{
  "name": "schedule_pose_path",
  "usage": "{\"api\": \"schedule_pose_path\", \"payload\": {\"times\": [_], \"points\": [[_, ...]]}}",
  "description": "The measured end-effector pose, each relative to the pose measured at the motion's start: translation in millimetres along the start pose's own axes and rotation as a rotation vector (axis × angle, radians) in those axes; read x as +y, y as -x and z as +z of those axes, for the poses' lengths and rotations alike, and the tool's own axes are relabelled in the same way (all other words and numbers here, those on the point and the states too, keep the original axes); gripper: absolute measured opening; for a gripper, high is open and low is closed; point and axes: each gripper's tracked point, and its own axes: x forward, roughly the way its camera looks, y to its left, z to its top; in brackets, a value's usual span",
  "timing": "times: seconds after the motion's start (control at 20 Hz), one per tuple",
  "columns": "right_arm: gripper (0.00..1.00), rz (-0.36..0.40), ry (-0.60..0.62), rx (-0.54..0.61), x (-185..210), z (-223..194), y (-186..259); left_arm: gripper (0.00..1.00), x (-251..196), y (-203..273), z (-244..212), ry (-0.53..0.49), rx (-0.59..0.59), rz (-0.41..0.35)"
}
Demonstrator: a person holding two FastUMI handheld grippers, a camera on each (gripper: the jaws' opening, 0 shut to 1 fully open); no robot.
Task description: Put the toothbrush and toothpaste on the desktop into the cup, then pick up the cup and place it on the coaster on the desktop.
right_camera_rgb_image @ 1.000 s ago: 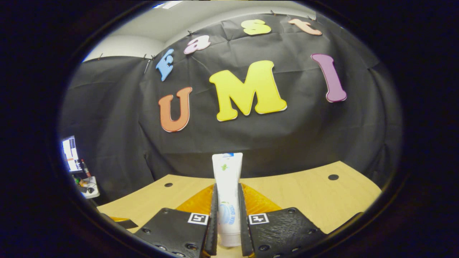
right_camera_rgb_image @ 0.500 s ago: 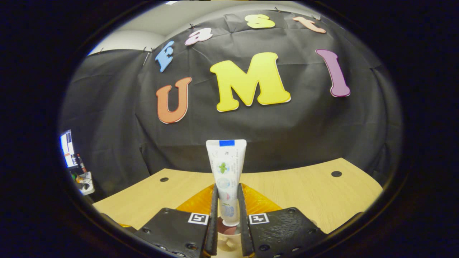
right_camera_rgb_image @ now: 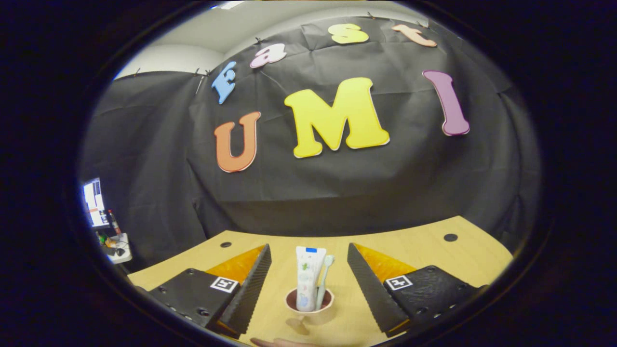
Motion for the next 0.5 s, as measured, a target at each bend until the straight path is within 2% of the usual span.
{"api": "schedule_pose_path", "payload": {"times": [0.25,0.4,0.45,0.5], "points": [[0.95,-0.041,0.052,-0.045,-30,20,41,0.97,-3,-12,22,-0.082,-0.036,0.031],[0.95,-0.065,0.085,-0.103,-55,36,75,0.96,-18,-22,34,-0.081,-0.025,0.020],[0.92,-0.080,0.085,-0.124,-67,40,85,0.96,-24,-28,37,-0.083,-0.009,0.017],[0.95,-0.089,0.081,-0.142,-78,42,96,0.96,-27,-32,40,-0.084,0.007,0.021]]}}
